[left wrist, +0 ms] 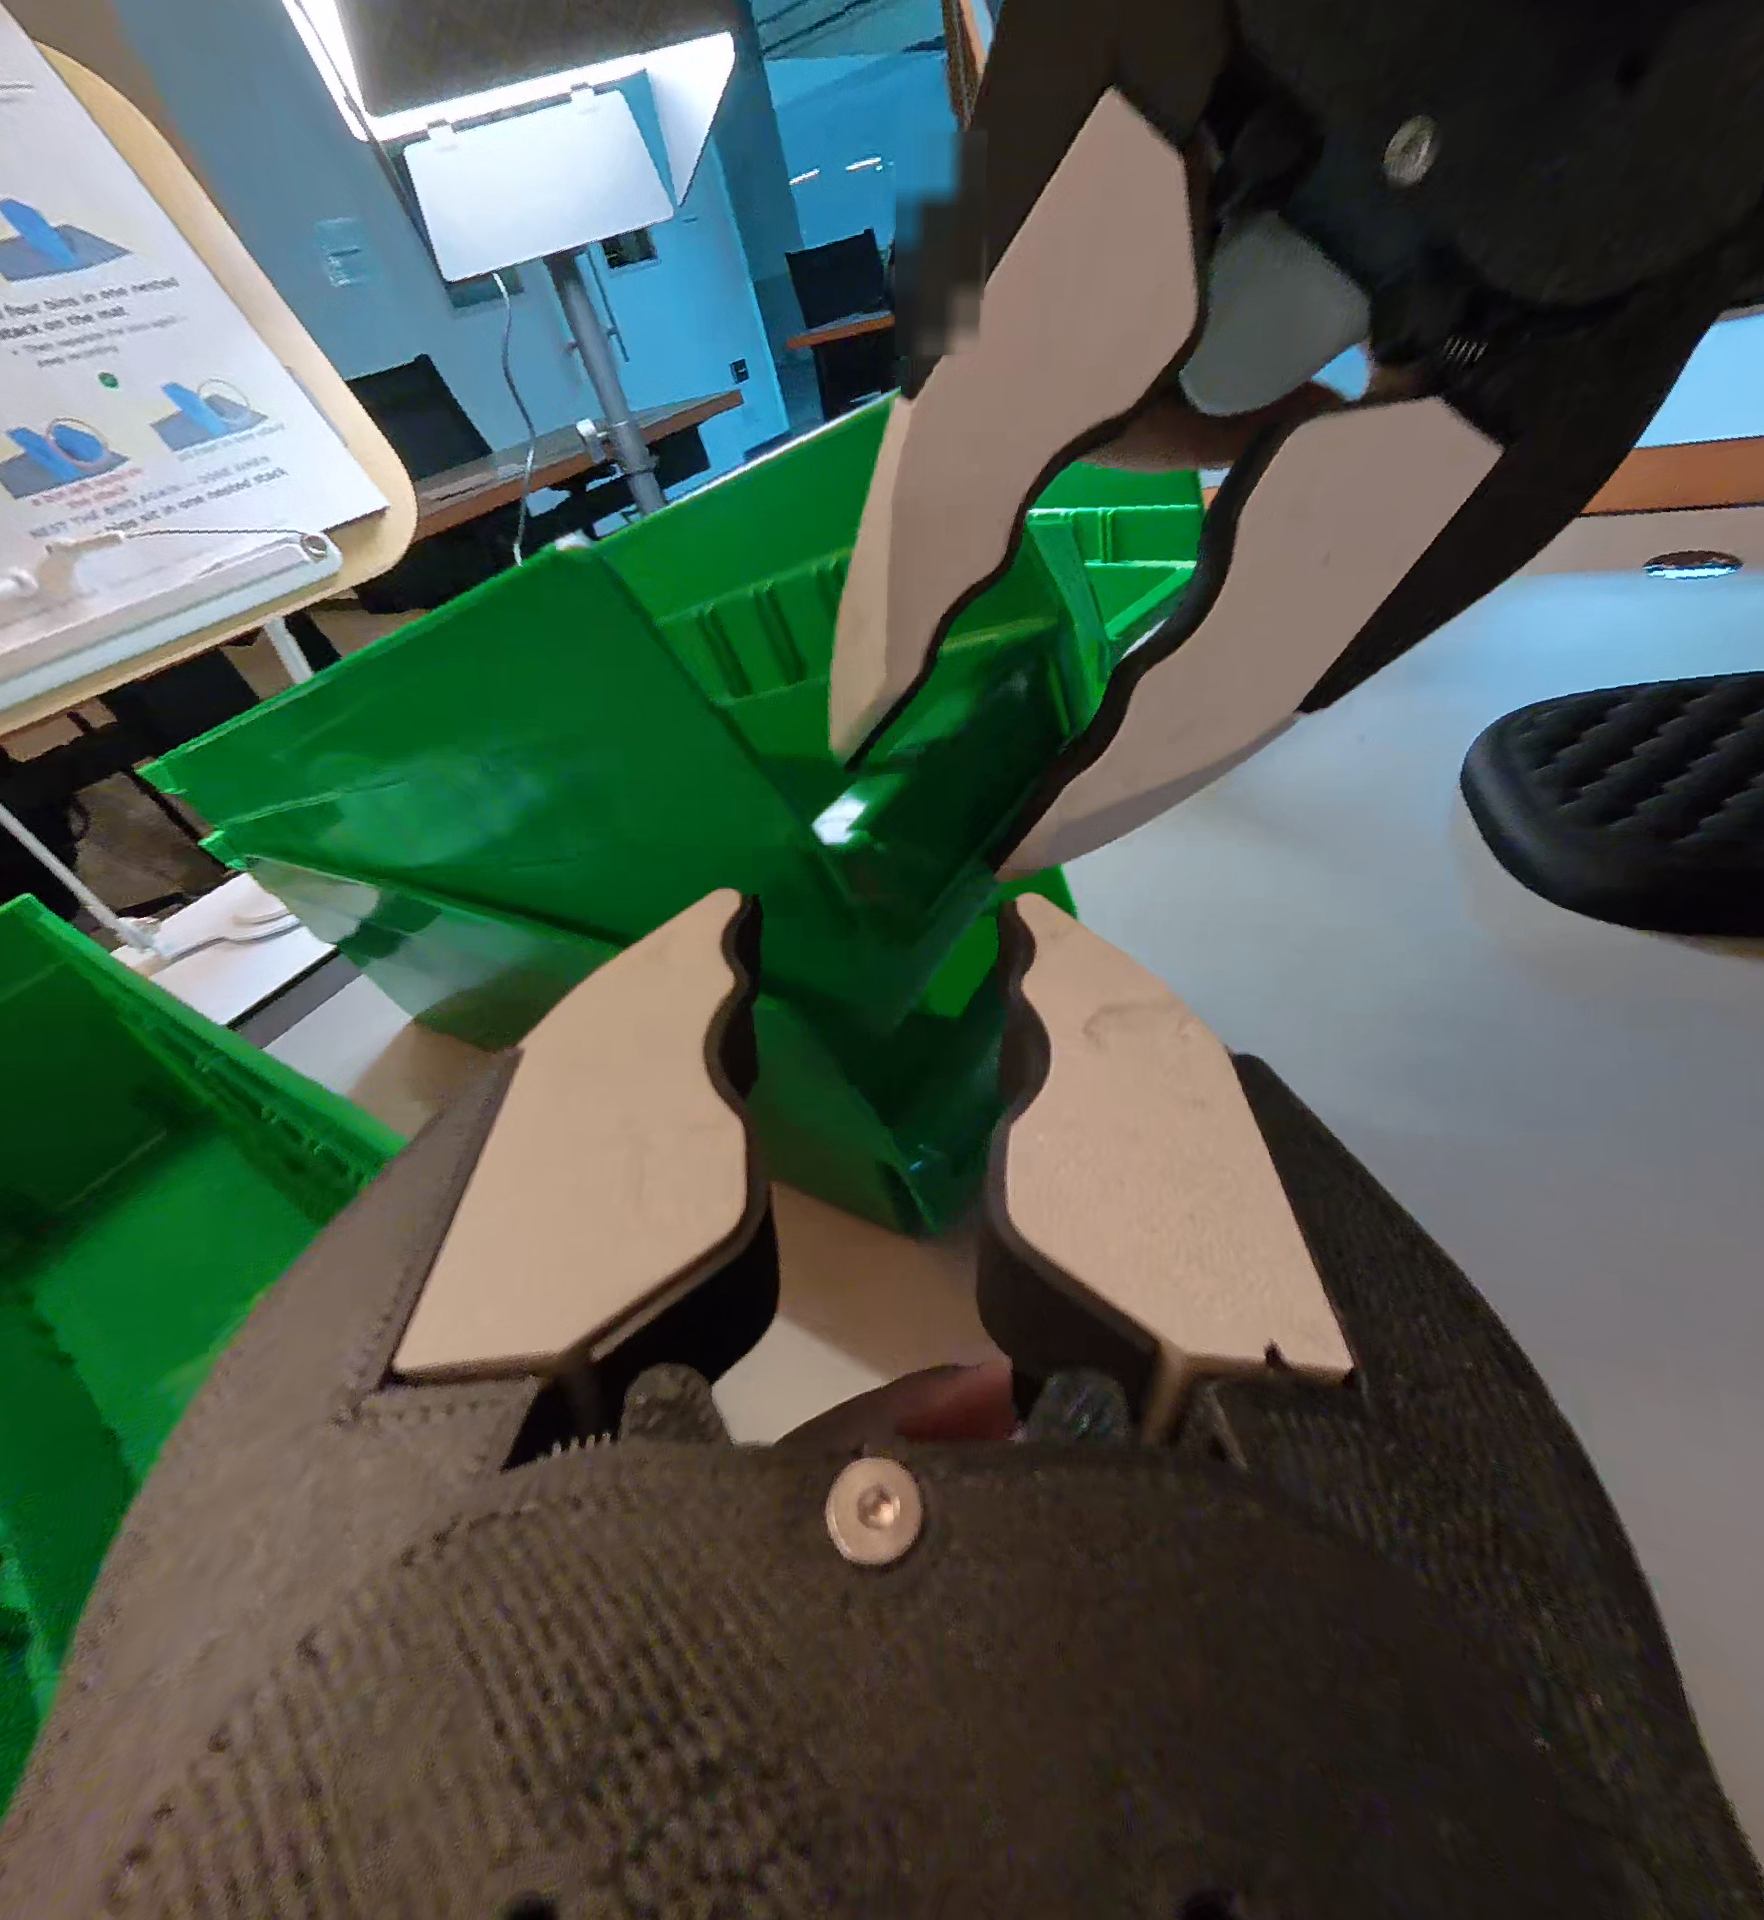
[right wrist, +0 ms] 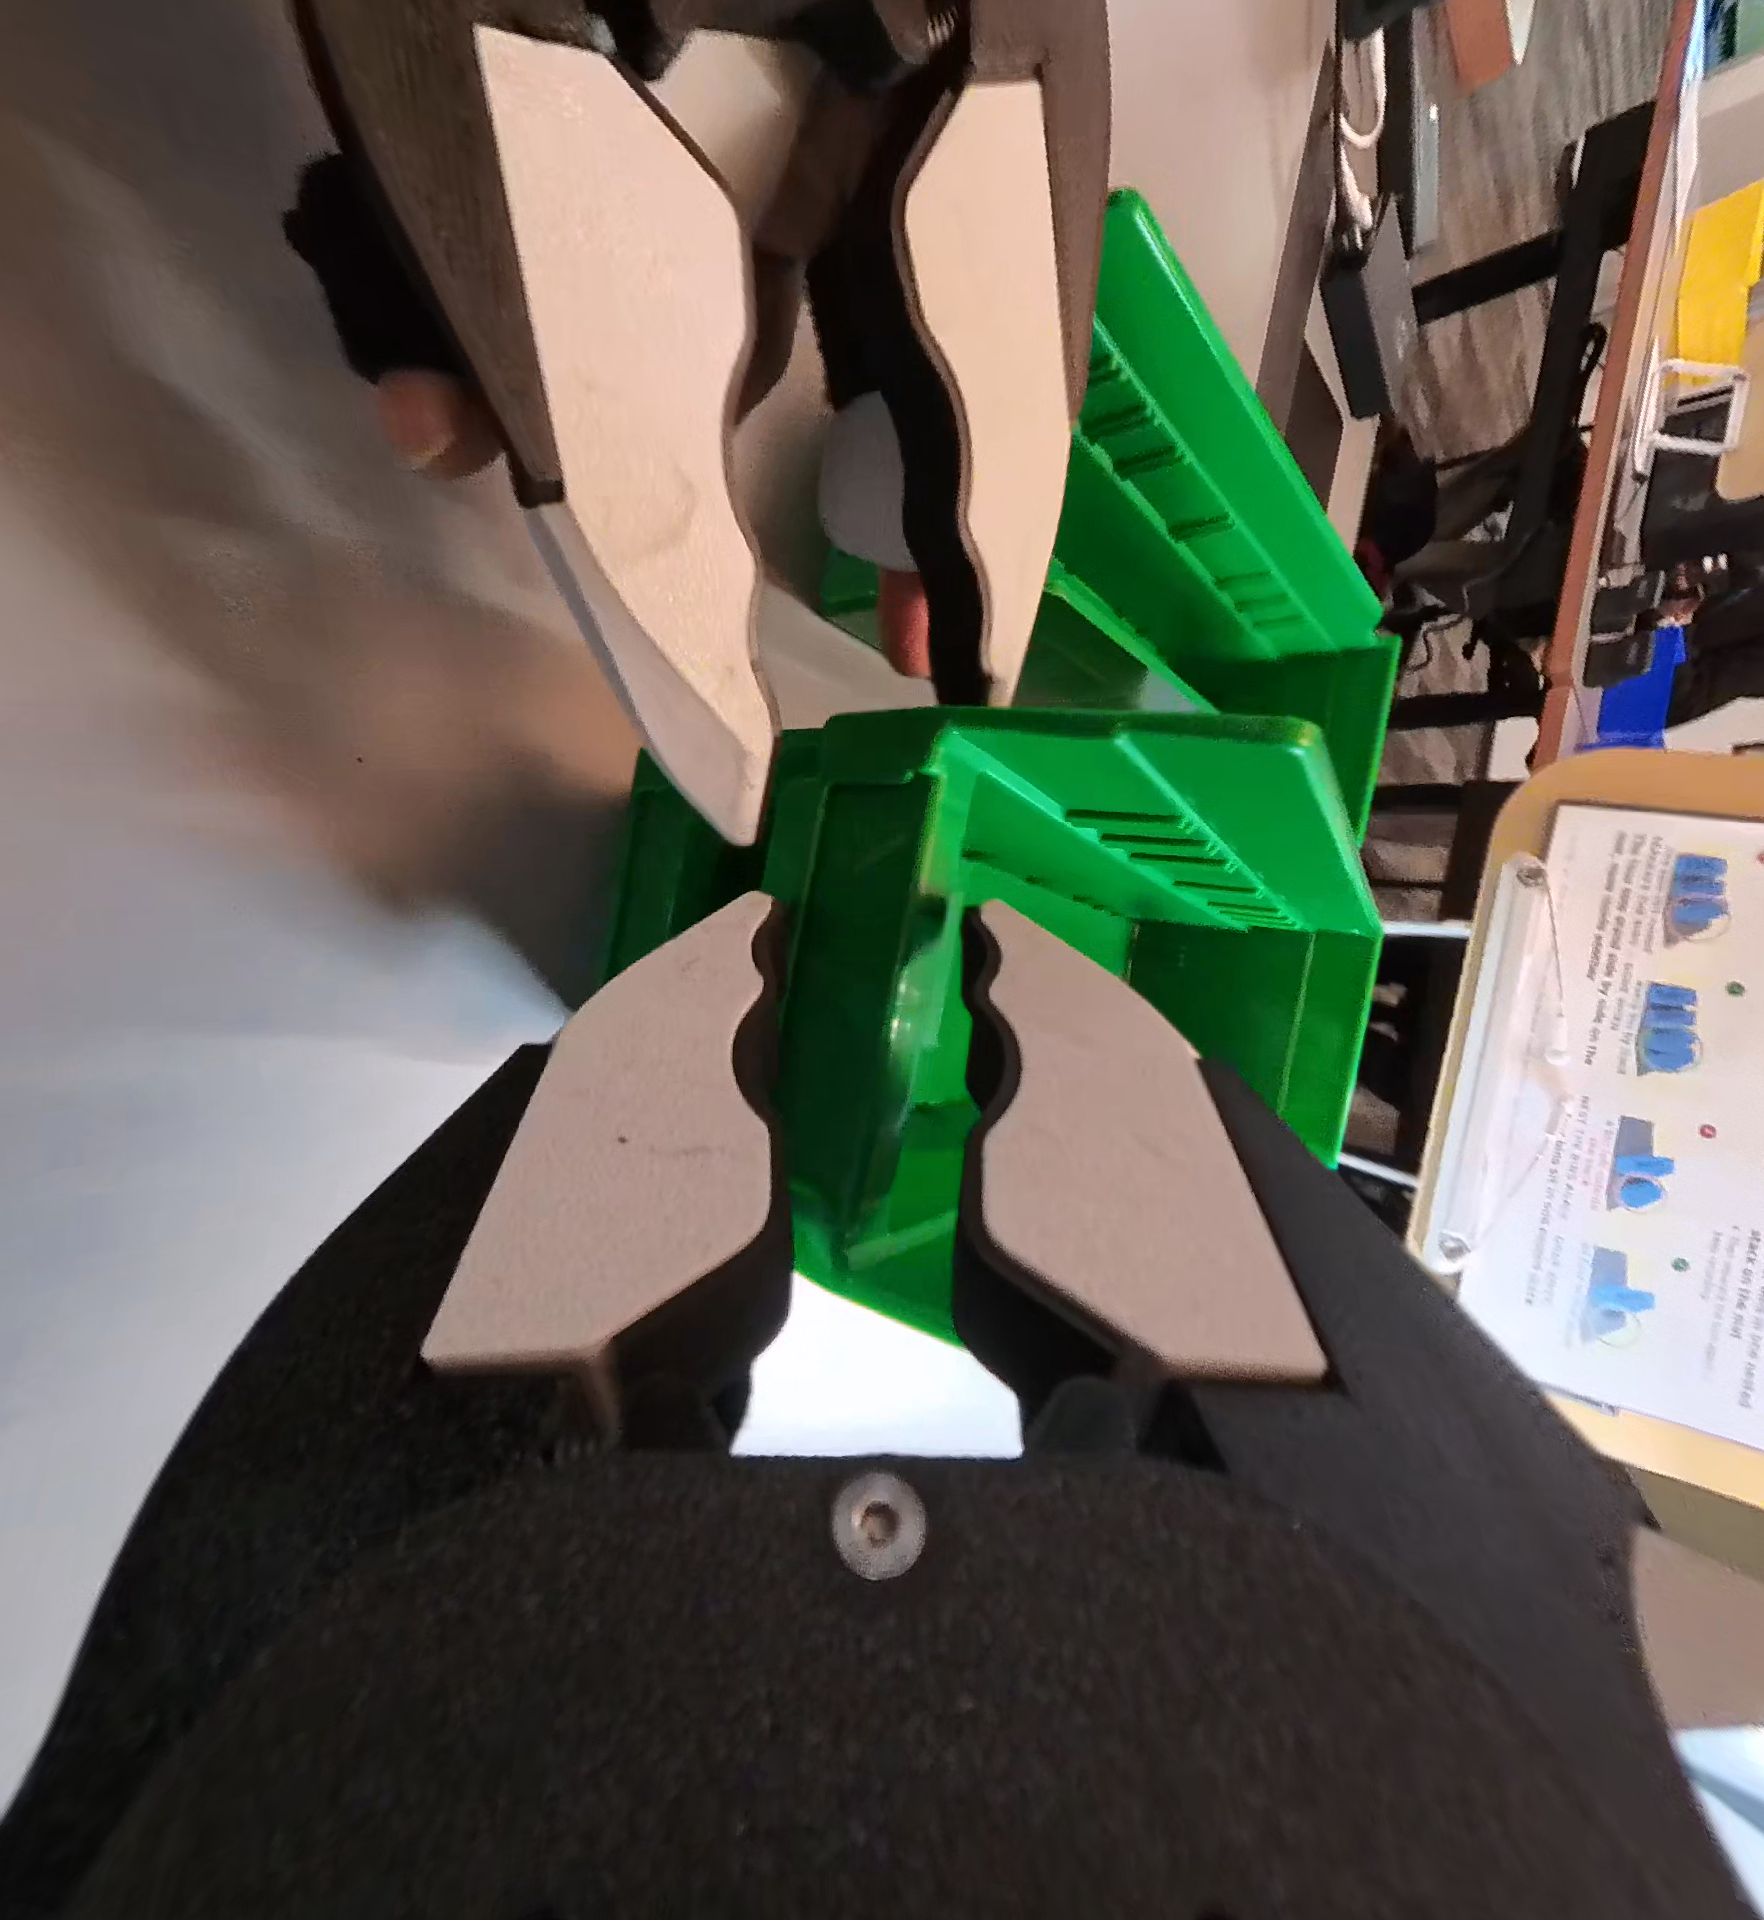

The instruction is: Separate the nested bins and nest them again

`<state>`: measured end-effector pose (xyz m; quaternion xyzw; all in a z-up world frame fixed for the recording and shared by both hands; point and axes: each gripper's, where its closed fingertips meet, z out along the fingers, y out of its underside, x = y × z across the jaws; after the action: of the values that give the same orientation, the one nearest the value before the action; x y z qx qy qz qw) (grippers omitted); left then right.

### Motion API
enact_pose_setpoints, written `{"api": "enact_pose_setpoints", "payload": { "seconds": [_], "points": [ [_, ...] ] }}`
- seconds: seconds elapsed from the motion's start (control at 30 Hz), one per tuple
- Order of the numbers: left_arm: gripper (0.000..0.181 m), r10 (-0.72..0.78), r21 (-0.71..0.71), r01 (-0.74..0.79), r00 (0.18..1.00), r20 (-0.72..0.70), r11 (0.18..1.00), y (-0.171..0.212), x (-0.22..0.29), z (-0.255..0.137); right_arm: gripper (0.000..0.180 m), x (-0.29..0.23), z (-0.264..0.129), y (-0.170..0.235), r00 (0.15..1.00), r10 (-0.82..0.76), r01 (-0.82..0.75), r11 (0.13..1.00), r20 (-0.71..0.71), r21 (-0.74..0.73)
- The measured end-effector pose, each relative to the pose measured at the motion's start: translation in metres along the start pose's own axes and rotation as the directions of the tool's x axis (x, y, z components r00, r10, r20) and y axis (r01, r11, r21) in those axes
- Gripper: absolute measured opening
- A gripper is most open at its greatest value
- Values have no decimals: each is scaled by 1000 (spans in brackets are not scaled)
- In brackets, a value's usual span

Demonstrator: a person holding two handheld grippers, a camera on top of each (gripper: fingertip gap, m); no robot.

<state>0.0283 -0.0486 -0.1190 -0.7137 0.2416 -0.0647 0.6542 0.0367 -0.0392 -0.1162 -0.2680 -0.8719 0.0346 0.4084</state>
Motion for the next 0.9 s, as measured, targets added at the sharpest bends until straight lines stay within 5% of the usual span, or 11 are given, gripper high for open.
{"api": "enact_pose_setpoints", "payload": {
  "seconds": [0.13, 0.3, 0.47, 0.67, 0.9],
  "points": [
    [26, -32, -30, 32, 999, 12, 999, 5, -3, 3, 45, -1, 9, 5, 1000, 1, -4, 996, -28, -85],
    [25, -66, -26, 66, 998, 1, 997, 5, -3, 3, 53, -17, 23, 15, 999, 4, -11, 981, -33, -193],
    [23, -53, -8, 53, 999, -6, 999, 3, -1, 2, 44, -13, 36, 31, 994, -20, -12, 957, -107, -290],
    [59, -60, 32, 59, 998, 30, 998, -5, -10, -8, 43, -11, 36, 32, 996, -58, 37, 957, -65, -288],
    [68, -87, 29, 87, 996, 24, 996, -3, -16, -17, 43, 3, 26, 22, 997, -31, 14, 973, -70, -230]
  ]
}}
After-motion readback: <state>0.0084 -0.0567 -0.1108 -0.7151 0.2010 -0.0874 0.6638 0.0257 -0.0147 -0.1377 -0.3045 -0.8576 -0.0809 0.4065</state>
